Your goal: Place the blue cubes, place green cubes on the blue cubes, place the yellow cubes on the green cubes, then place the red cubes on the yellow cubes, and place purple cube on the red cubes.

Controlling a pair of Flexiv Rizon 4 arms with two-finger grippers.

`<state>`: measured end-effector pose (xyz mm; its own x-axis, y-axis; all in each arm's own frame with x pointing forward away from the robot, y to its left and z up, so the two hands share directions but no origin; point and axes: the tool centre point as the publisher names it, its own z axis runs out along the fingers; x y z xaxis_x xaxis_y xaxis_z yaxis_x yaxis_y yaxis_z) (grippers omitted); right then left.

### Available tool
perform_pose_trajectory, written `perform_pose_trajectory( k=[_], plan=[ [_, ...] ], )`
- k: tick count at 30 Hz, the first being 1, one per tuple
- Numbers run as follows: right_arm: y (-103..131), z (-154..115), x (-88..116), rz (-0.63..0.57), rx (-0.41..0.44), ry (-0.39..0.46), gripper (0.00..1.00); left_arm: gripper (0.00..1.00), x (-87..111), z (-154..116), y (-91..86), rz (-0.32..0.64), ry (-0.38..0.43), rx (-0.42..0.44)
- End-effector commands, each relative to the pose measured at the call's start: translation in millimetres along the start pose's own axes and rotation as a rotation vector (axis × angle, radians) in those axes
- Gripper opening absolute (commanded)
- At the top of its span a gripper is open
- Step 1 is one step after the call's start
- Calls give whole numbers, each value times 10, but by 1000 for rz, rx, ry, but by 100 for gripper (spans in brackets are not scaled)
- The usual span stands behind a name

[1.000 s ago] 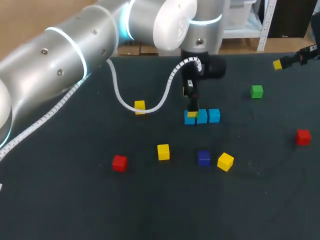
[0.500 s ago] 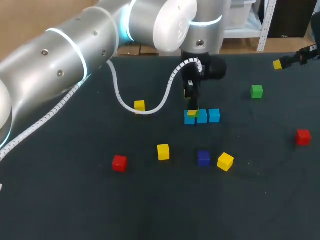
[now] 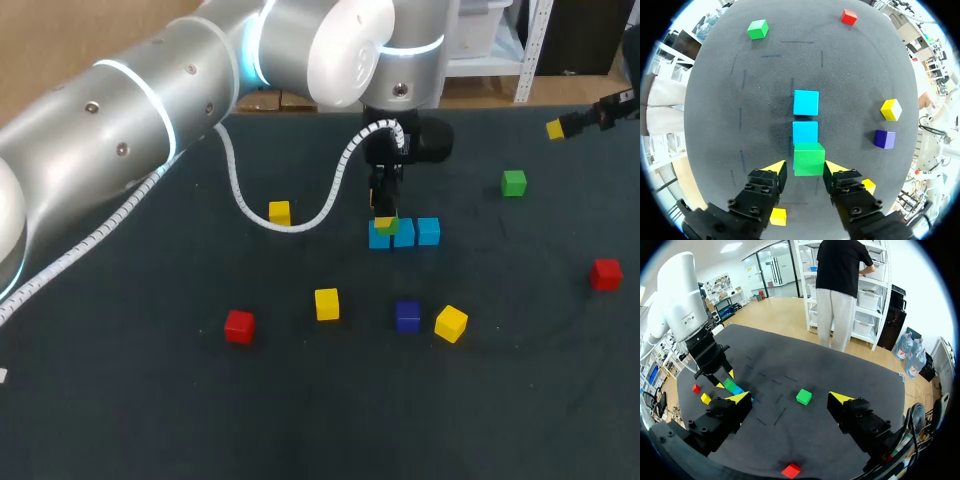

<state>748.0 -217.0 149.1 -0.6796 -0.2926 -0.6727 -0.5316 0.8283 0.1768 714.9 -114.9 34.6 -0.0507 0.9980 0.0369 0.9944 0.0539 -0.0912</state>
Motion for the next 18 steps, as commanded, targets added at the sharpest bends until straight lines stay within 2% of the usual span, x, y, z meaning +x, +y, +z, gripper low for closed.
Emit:
perform_pose_trajectory(
  k=[1, 5, 8, 12, 15, 17, 18],
  plan=[
    [-13, 7, -3, -1, -6, -1, 100, 45, -2, -1, 16, -2, -1, -3],
    [-13, 7, -3, -1, -6, -1, 100, 39, -6, -1, 19, -3, -3, -6],
    [-13, 7, -3, -1, -6, -1, 100, 29, -11, -1, 19, -2, -3, -8],
    [-13, 7, -3, -1, -6, -1, 100, 28, -14, -1, 19, 1, -1, -10],
    [-13, 7, -3, -1, -6, -1, 100, 33, -15, 1, 21, 0, -1, -9],
    [-13, 7, -3, -1, -6, -1, 100, 41, -16, 1, 21, 0, -2, -7],
    [-13, 7, -3, -1, -6, -1, 100, 49, -16, 2, 21, 2, -2, -4]
  ],
)
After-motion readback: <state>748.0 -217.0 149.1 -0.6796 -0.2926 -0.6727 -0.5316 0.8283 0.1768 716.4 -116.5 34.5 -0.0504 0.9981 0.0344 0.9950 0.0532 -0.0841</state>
